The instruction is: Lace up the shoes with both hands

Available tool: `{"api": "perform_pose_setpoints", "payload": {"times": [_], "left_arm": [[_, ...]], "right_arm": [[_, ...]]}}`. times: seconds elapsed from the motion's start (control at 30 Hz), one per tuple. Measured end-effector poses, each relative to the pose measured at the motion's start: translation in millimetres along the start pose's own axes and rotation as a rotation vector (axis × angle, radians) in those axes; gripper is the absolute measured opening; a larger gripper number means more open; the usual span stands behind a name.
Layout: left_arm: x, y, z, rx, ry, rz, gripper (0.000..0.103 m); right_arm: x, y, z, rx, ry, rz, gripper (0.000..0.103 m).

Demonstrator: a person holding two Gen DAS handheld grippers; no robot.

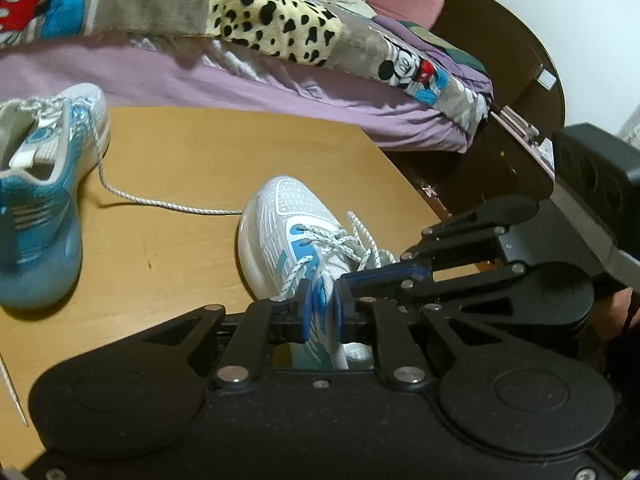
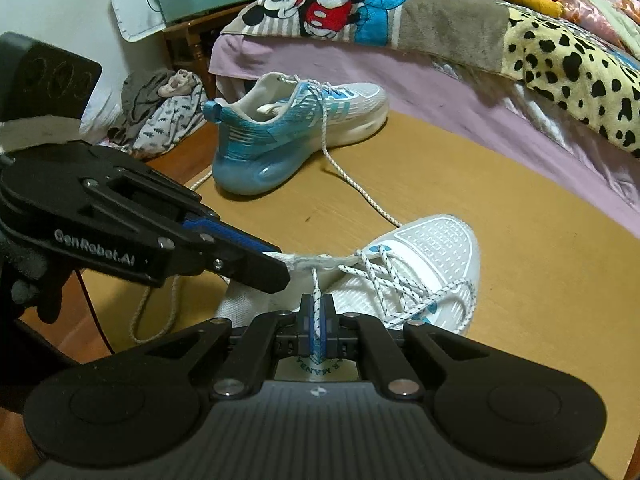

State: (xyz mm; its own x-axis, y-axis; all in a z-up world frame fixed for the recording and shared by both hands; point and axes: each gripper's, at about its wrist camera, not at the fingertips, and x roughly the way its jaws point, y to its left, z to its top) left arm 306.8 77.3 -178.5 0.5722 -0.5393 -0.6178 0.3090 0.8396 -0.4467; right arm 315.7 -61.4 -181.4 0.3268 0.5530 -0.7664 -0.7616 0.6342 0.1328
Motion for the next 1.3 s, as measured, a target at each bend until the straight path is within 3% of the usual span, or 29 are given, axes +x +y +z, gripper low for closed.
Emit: {"api": "perform_pose_setpoints", "payload": {"times": [0.1,0.43,0.63,0.8,0.9,1.13,1.3], "left_arm": [[0,5,0,-0.038,-0.001,-0.009,0.01],[1,0,1,0.009,0.005,-0.008,0.01],[1,0,1,0.01,0.005,-0.007,0.01],[0,3,2,-0.02,0.008,-0.03,0.011],[-6,12,4,-0.098,-0.019,-0.087,0.013],[-1,48,-1,-0.463,-0.088,-0.163,0.015],[9,53,-9,-0.605,-0.097,-0.182,0.015]], "right_arm": [[-1,-4,0,0.013,0.011,-0.03,0.004],[3,8,0,-0.051,0.019,-0.018,0.005],[2,6,3,-0.033,-0.012,-0.066,0.005],[4,10,3,-0.052,-0.03,-0.051,0.005],[5,11,4,-0.059,-0.036,-0.046,0.005],[5,11,2,-0.06,-0.042,-0.052,0.005],[5,12,2,-0.057,-0.048,-0.063,0.005]]}}
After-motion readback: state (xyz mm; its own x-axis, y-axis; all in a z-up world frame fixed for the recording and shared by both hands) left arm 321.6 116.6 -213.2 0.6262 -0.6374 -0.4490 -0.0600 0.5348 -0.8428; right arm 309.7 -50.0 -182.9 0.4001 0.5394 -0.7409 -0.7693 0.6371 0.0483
